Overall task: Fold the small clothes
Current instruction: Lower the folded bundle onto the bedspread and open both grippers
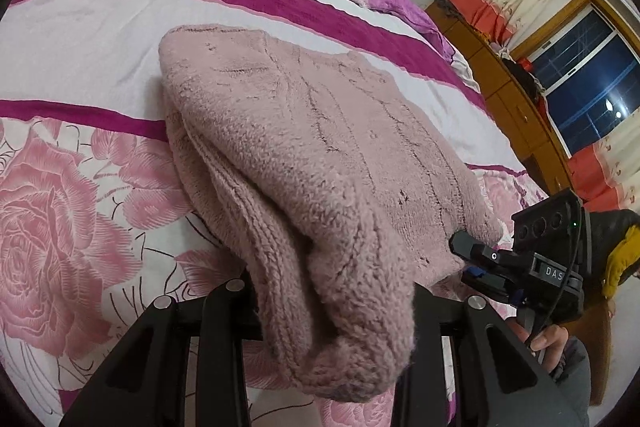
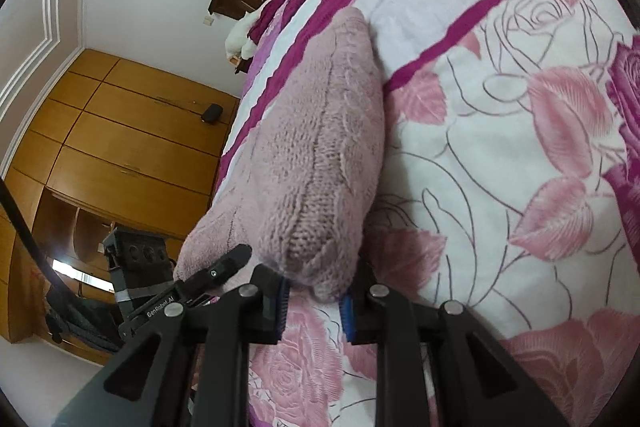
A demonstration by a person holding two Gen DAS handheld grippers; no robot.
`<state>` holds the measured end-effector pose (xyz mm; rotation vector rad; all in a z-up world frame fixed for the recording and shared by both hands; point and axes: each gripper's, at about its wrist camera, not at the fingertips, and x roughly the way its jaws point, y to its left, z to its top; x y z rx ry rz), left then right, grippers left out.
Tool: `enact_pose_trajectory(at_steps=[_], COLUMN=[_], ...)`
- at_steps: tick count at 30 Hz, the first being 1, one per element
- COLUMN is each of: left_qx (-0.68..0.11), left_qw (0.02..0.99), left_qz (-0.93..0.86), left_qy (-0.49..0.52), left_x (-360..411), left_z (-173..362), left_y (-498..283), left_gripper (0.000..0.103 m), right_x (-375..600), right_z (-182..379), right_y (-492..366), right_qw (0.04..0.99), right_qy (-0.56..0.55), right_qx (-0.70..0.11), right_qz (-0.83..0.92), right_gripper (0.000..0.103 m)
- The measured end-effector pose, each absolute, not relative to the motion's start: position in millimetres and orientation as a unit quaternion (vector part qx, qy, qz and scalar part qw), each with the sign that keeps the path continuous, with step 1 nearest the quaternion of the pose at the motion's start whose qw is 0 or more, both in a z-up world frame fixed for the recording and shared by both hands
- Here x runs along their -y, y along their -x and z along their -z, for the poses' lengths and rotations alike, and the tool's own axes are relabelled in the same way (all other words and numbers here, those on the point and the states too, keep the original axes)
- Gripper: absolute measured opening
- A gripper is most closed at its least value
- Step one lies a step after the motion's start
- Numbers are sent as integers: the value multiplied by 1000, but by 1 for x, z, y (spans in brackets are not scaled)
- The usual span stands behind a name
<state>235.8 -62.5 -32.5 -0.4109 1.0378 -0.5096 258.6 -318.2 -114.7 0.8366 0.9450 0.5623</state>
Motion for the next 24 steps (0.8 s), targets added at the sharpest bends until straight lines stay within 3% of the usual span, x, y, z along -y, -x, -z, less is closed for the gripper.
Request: enact_pose_trajectory(at_steps=[24], left_qx=[-473], left_qw=[842], left_qz=[203], left_qy=[162], left_x=[62], left_z=[26], left_y=[-207], left_gripper=[16], right_x=[317], right_z=[107], right_y=[-239], right_qw=[786], right_qy=[-368], right_qx=[-434], right_qz=[-242], right_gripper=[22])
